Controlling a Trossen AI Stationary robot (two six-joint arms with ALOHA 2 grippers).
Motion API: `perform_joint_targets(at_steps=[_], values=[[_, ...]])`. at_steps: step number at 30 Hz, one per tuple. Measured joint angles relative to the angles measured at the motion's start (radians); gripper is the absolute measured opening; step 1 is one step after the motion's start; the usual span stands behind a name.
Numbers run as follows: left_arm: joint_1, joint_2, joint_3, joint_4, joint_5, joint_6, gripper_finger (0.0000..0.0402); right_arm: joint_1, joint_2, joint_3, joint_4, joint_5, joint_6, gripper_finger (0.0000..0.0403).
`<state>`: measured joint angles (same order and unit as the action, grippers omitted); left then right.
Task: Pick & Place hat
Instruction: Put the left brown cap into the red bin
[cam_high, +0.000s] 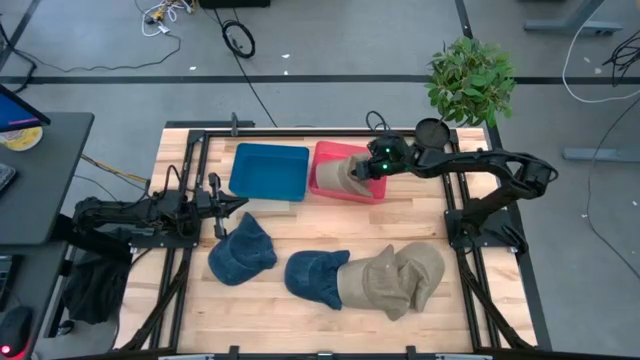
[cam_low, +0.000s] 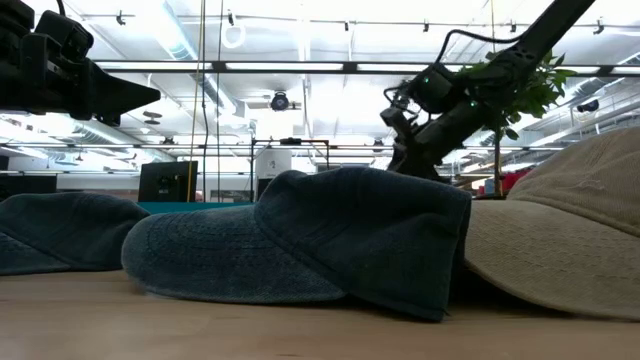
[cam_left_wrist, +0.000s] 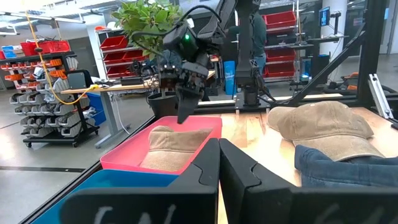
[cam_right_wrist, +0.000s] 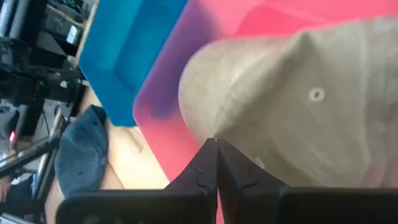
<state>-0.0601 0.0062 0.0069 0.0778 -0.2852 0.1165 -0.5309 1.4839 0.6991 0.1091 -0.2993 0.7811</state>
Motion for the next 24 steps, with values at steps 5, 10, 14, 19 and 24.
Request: perform_joint_targets(at_steps=[5, 10, 14, 19, 24], values=[[0.0, 0.0, 0.0, 0.0, 0.0, 0.0, 0.0003, 0.026, 0.069, 0.029, -0.006, -0.007, -0.004, 0.0001], [0.0, 0.0, 0.0, 0.0, 0.0, 0.0, 0.0003, 0.029, 0.158, 0.12, -0.071, 0.003, -0.026, 0.0001], [0.0, 0.0, 0.0, 0.0, 0.0, 0.0, 0.0003, 0.029, 0.246, 0.247, -0.222, 0.017, -0.082, 0.0], [0.0, 0.0, 0.0, 0.0, 0.0, 0.0, 0.0003, 0.029, 0.303, 0.356, -0.336, 0.004, -0.129, 0.0], [0.0, 0.0, 0.0, 0.0, 0.0, 0.0, 0.0003, 0.029, 0.258, 0.381, -0.4, 0.025, -0.14, 0.0]])
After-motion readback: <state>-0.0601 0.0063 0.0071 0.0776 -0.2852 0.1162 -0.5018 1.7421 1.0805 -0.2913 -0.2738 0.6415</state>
